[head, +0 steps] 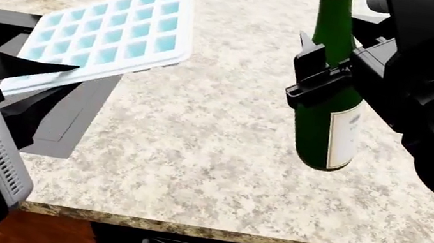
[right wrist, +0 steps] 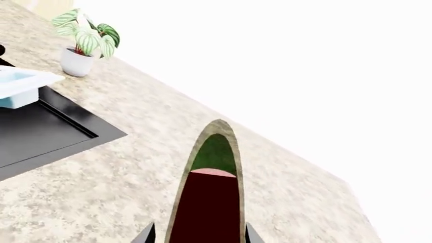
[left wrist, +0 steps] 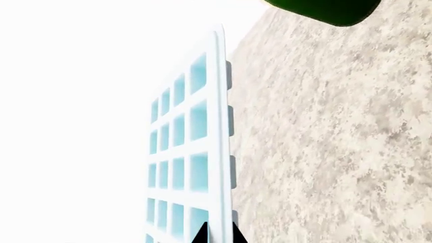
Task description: Pick the bottle and ice cube tray and place them in the sink. Then turn on the water.
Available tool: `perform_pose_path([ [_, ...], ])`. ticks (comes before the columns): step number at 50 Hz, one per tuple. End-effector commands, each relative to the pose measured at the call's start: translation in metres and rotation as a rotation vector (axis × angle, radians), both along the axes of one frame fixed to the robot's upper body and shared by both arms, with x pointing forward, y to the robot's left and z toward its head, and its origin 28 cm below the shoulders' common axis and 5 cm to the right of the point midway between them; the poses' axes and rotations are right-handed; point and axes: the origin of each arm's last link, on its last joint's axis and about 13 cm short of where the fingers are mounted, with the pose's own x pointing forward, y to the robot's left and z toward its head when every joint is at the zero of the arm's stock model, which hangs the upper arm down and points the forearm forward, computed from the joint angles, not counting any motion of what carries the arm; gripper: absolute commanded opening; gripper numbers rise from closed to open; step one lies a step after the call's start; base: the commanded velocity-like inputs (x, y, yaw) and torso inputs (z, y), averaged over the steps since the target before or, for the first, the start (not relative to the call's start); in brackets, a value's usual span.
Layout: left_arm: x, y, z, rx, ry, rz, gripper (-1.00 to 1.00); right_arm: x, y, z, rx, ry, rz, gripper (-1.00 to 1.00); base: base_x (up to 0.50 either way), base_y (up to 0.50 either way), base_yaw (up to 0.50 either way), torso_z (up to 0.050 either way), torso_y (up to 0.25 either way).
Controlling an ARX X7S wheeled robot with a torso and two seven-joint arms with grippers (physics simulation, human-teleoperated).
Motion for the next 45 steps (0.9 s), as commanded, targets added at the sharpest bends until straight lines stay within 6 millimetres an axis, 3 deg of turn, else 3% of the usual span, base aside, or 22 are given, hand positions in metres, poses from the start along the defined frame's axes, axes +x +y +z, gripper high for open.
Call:
perform_pose_path([
  [1,0.000,0.000,0.003,0.005,-0.030,0.004,-1.00,-0.002,-0.002,0.003,0.005,-0.026,-0.027,-1.00,0.00,0.50,0.00,0.000,0.000],
  [12,-0.002,0.001,0.004,0.006,-0.033,0.003,-1.00,-0.005,-0.002,-0.018,0.002,-0.026,-0.035,-1.00,0.00,0.50,0.00,0.000,0.001],
  [16,-0.003,0.002,0.004,0.006,-0.033,0.004,-1.00,-0.007,-0.004,-0.011,0.004,-0.027,-0.036,-1.00,0.00,0.50,0.00,0.003,0.000],
  [20,-0.003,0.001,0.004,0.005,-0.031,0.000,-1.00,-0.008,-0.004,-0.017,0.004,-0.028,-0.036,-1.00,0.00,0.50,0.00,0.000,0.003],
  [29,-0.001,0.000,0.004,0.005,-0.029,-0.002,-1.00,-0.005,-0.005,0.008,0.004,-0.025,-0.035,-1.00,0.00,0.50,0.00,0.000,0.001],
  [45,-0.001,0.001,0.003,0.003,-0.029,0.000,-1.00,-0.005,-0.005,0.007,0.003,-0.025,-0.035,-1.00,0.00,0.50,0.00,0.000,0.001],
])
